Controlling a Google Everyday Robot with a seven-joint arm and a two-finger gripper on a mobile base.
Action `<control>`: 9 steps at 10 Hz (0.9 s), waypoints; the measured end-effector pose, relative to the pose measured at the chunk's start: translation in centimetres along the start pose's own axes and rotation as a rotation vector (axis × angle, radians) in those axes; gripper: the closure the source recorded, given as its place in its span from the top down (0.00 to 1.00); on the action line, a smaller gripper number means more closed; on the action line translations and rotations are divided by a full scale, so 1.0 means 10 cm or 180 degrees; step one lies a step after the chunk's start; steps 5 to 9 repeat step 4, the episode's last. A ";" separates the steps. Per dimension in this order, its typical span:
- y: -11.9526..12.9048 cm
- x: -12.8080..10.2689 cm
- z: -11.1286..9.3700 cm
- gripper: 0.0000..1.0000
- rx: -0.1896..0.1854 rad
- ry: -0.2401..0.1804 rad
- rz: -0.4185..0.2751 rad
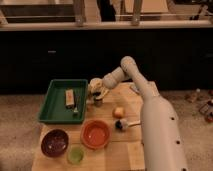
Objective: Place pepper in metal cup
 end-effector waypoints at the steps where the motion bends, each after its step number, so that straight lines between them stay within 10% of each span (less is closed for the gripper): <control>1: -0.02 0.02 -0.02 0.80 0.0017 -0.0020 0.0010; 9: -0.06 0.11 -0.08 0.80 0.0045 -0.0037 0.0054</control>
